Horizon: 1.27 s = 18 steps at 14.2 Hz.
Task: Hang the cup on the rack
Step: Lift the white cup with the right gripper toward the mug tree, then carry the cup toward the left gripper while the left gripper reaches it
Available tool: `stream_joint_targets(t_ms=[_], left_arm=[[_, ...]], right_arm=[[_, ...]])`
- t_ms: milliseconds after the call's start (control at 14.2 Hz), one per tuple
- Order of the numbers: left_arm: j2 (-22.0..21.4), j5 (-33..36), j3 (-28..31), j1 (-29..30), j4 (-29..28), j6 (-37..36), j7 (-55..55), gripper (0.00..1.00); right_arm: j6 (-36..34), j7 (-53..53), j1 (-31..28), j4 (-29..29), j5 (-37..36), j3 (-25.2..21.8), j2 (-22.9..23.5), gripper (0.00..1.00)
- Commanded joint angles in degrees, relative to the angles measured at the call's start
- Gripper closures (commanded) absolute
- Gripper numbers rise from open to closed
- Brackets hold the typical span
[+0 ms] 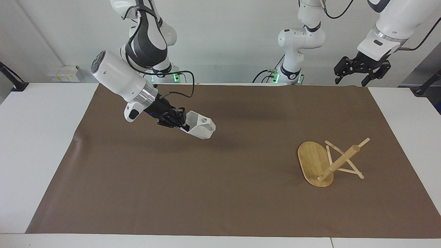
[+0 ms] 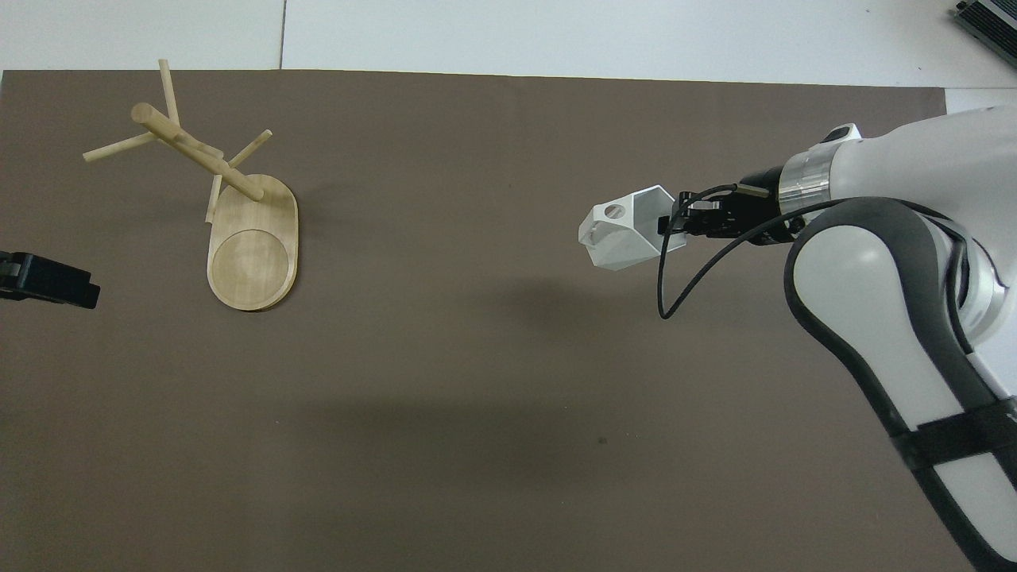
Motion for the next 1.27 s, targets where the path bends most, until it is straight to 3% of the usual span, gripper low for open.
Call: stream_joint_targets(t_ms=[0,141,422,704,1196], left_arm=[[-1.5,-0.2,-0.2,0.6,-1.5,-0.3,-0.4,0.00],[-1.5,-0.2,-0.2,-0.1,-1.5,0.2,-1.9,0.00],[-1.4,-3.5,-1.0,-0.6,-1.5,2.2,-14.8,0.00],[-1.3,-9.1,-4.0,-0.6,-1.8,4.6,-33.4,0.00],[-0.3,-22.9,-4.3,-1.8,-3.2,13.1,-66.9,0.00]], right_arm=[[-1.1,0.8,-0.6,0.5,4.5,2.0,-0.5,1.00],[-0.7,0.8,-0.6,0.5,8.2,3.0,-0.5,1.00],[0.9,0.8,-0.5,0.8,13.9,4.3,-0.5,1.00],[6.8,0.8,-0.5,0.8,16.2,7.8,-0.1,1.00],[15.2,2.3,-0.5,0.8,20.3,12.7,0.5,1.00]])
